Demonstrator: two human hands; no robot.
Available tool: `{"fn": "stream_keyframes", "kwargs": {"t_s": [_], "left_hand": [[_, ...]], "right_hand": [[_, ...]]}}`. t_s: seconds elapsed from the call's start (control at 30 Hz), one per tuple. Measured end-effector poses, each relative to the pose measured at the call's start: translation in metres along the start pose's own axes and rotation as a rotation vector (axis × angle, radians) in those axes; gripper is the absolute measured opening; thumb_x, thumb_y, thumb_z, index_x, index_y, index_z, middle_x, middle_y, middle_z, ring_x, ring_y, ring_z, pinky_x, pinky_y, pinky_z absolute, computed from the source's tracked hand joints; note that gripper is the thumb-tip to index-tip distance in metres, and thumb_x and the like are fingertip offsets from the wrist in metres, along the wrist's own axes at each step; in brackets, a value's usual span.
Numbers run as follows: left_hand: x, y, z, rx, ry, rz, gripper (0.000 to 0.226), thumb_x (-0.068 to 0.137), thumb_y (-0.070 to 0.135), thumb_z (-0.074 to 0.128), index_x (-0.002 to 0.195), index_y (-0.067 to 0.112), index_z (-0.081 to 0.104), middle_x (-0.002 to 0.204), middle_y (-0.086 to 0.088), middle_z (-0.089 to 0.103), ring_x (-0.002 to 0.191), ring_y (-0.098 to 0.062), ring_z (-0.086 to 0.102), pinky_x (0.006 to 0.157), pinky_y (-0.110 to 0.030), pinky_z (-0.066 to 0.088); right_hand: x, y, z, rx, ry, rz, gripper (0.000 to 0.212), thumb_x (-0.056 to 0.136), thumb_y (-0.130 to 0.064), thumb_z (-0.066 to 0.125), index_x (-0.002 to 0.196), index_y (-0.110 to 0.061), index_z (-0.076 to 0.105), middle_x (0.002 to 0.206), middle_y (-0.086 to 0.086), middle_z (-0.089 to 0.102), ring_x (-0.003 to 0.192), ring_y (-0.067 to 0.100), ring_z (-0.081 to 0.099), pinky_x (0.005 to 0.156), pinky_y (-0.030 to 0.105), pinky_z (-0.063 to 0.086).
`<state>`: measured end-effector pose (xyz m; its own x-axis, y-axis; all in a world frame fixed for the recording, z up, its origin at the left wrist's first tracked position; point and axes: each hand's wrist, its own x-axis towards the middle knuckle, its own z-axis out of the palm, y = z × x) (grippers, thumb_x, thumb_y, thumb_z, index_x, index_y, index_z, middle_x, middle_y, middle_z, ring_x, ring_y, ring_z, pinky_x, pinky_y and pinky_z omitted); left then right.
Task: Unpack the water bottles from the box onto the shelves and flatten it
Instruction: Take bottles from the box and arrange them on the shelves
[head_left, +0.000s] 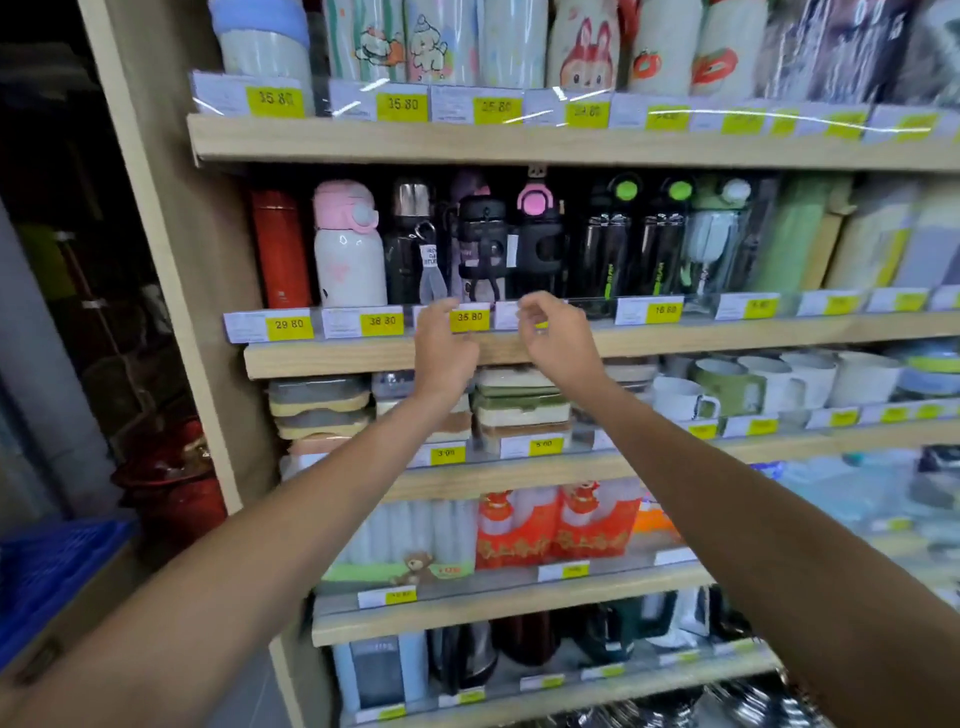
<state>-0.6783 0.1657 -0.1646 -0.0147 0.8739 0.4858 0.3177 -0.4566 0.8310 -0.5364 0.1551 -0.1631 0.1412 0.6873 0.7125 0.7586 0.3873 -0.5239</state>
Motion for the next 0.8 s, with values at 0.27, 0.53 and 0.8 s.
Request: {"fn": "stream_keyframes", "kwargs": {"t_s": [0.27, 0.53, 0.8], "left_hand": [[-0.081, 0.032, 0.180, -0.076, -0.290, -0.141, 0.035, 0.085, 0.003, 0.059, 0.120, 0.002, 0.056, 0.115, -0.012, 0.061, 0.105, -0.021, 0.058, 0.079, -0.020, 0.040], [-0.198, 0.065, 0.379, -0.027, -0.690, -0.215, 0.041, 0.086, 0.002, 0.060, 0.126, -0.001, 0.054, 0.128, -0.018, 0.057, 0.115, -0.025, 0.056, 0.085, -0.025, 0.043], [-0.286, 0.090, 0.537, 0.028, -0.996, -0.199, 0.034, 0.088, 0.009, 0.058, 0.121, 0.009, 0.058, 0.113, -0.006, 0.059, 0.103, -0.020, 0.057, 0.078, -0.023, 0.040]], "right_hand": [[-0.107, 0.124, -0.140, 0.076, -0.072, 0.383, 0.016, 0.091, -0.002, 0.049, 0.099, 0.002, 0.062, 0.089, 0.021, 0.066, 0.083, 0.028, 0.063, 0.078, 0.034, 0.049], [-0.216, 0.268, -0.282, 0.062, -0.023, 0.718, 0.023, 0.085, 0.001, 0.052, 0.106, 0.002, 0.063, 0.099, 0.024, 0.069, 0.087, 0.032, 0.065, 0.082, 0.039, 0.051], [-0.304, 0.394, -0.400, -0.018, 0.067, 0.967, 0.022, 0.088, -0.008, 0.055, 0.108, -0.003, 0.063, 0.094, 0.017, 0.070, 0.084, 0.031, 0.065, 0.072, 0.037, 0.051]]}}
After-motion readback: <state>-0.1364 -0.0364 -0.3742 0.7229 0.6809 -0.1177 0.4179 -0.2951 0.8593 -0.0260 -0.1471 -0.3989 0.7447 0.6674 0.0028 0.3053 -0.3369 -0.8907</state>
